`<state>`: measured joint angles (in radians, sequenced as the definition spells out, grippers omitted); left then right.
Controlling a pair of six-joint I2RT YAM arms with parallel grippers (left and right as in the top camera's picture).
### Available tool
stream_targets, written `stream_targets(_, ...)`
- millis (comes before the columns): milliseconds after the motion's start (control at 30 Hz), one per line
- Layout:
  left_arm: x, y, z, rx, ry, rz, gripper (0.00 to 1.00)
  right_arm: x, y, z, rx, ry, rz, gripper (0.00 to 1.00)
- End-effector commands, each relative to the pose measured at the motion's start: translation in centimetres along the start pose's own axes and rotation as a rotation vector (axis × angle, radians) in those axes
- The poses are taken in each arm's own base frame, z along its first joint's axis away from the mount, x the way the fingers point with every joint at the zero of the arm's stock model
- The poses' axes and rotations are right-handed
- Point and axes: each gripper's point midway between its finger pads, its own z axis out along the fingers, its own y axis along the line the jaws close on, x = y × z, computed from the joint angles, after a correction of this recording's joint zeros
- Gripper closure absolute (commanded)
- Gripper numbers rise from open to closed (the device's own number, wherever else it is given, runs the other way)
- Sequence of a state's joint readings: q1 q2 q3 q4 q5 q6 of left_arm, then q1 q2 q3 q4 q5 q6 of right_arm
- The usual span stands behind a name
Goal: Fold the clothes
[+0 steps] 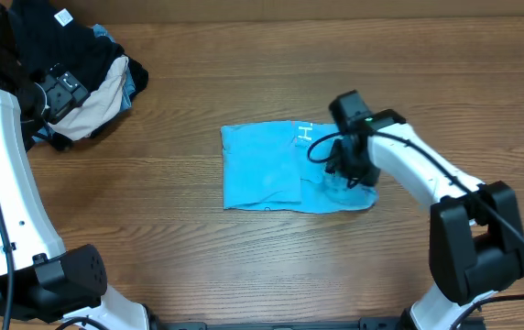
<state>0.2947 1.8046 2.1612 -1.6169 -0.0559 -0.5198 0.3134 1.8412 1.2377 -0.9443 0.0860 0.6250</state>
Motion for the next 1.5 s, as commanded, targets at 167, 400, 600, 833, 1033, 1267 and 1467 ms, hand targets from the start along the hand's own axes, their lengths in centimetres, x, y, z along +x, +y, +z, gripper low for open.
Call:
stream_targets(167,0.1,0.0,0.1,-0.004,0.003,0.014,0.0,-3.6,-4.4,-0.1,-0.086,0.055,0.147,0.0)
stream_targets(400,0.2,0.1,0.1,-0.008,0.01,0.015,0.0,-3.9,-5.2,0.9,-0.221,0.114,0.104,0.0)
stream_targets(600,0.2,0.0,0.1,-0.006,0.007,0.014,0.0,-1.5,-4.0,2.3,-0.407,0.204,0.112,0.0)
stream_targets(833,0.2,0.1,0.1,-0.007,0.009,0.015,0.0,-1.7,-1.5,3.6,-0.574,0.178,0.087,0.01)
stream_targets(1033,0.2,0.1,0.1,-0.007,0.009,0.015,0.0,-0.4,-1.4,6.7,-0.555,0.255,0.104,0.47)
stream_targets(1267,0.2,0.1,0.1,-0.007,0.009,0.015,0.0,-2.5,-2.3,6.0,-0.493,0.212,0.157,0.96)
stream_targets(1467,0.2,0.1,0.1,-0.007,0.008,0.015,0.0,-7.0,-6.0,-0.6,-0.203,0.053,0.145,0.96)
